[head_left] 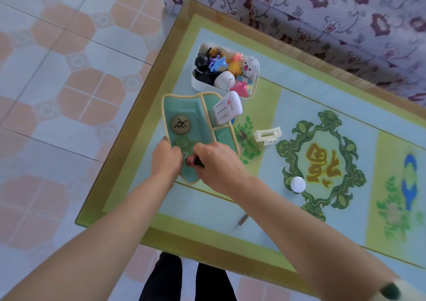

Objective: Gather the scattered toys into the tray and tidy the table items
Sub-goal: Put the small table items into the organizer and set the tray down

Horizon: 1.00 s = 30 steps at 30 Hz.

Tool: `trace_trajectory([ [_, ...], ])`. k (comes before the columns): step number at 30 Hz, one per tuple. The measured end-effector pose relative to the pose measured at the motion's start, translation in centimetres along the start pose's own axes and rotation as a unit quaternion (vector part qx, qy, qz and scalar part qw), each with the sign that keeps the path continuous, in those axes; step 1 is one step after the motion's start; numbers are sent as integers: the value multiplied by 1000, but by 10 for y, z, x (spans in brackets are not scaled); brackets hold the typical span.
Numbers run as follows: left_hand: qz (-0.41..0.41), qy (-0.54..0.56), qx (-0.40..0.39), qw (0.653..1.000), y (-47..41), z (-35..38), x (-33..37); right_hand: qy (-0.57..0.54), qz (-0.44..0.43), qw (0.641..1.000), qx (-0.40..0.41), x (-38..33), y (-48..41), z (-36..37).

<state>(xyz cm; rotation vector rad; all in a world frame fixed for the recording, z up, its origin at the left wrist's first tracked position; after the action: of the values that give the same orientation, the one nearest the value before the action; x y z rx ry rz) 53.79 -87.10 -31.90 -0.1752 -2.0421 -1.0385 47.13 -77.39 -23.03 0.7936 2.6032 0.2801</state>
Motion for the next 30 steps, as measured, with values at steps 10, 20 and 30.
trace_trajectory([
  [10,0,-22,-5,1000,5,8,-2,53,28,990,-124,-3,-14,47],
  [20,-4,-18,-4,1000,2,13,-3,21,17,984,-175,0,-16,53],
  [30,10,-23,-6,1000,-5,29,-1,-49,34,998,17,51,6,-31],
])
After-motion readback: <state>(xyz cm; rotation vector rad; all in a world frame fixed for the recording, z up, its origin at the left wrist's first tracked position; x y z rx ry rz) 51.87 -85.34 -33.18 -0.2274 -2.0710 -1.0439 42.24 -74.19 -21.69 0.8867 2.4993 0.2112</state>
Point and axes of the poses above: each hand's wrist, its own y-axis away from the middle knuckle, its own z-axis out of the palm, x = y × z, the point moved 8 cm from there along -y, towards the middle knuckle, and after that the axes turned 7 degrees about y, right-handed, at the moved point
